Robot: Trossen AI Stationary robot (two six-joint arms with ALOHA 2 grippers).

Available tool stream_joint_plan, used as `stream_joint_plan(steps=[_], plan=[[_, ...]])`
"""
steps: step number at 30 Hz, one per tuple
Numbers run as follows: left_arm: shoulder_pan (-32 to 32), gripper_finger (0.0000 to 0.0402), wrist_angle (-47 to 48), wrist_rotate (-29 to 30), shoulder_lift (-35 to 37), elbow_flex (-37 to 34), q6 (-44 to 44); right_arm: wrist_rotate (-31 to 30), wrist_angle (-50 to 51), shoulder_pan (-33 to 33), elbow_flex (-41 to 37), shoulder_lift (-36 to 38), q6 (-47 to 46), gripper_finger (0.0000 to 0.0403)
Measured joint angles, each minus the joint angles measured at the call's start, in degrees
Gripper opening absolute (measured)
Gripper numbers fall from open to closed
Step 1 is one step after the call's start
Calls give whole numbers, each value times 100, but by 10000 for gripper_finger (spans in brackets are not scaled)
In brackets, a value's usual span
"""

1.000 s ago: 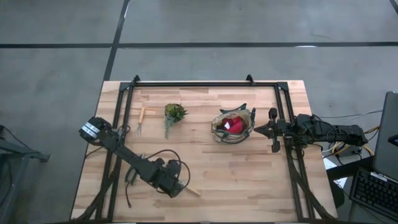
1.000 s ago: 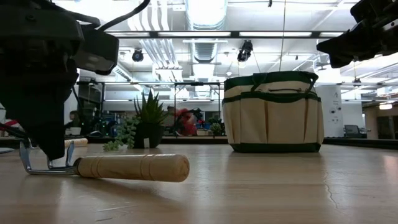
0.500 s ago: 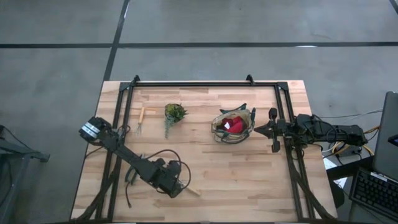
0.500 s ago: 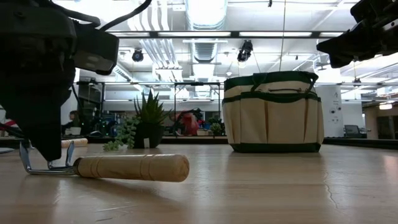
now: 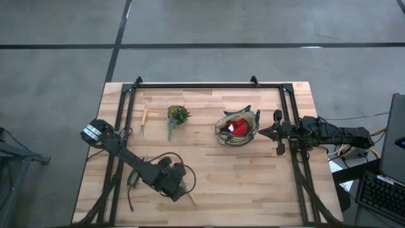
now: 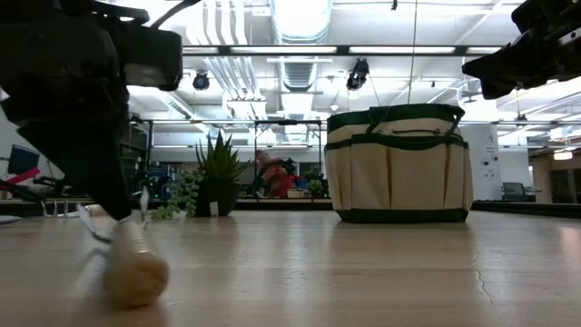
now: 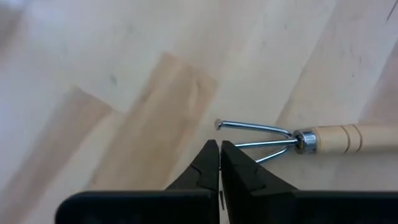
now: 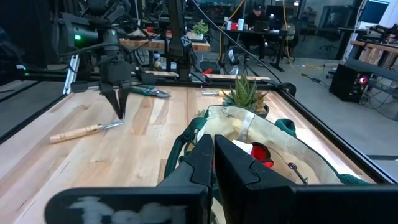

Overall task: Pick & Place Garden tools in Gardening bag
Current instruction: Put the bottom brown hand rake into the gardening bag

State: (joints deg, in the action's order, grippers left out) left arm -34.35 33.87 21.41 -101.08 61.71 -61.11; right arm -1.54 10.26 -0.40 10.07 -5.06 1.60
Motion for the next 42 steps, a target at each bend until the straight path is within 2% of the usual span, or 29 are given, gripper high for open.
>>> stream_joint_plan(steps=[5,11,17,23,30,35,42], plan=[[4,4,68,702,54,0,598,0,0,0,0,0,-2,8],[26,4,477,2051,180,60,1563,1,0,1,0,0,-2,8],[85,4,575,3415,303,216,3300,1,1,1,0,-2,7,8],[361,4,559,4640,321,509,4634,0,-1,1,0,-4,1,8],[853,2,258,5485,321,685,5726,2,0,0,0,-4,3,8],[1155,1,-322,6023,326,704,6653,0,0,2,0,-2,6,8],[1444,1,-1434,6011,328,688,8004,2,0,2,0,-2,-4,8]])
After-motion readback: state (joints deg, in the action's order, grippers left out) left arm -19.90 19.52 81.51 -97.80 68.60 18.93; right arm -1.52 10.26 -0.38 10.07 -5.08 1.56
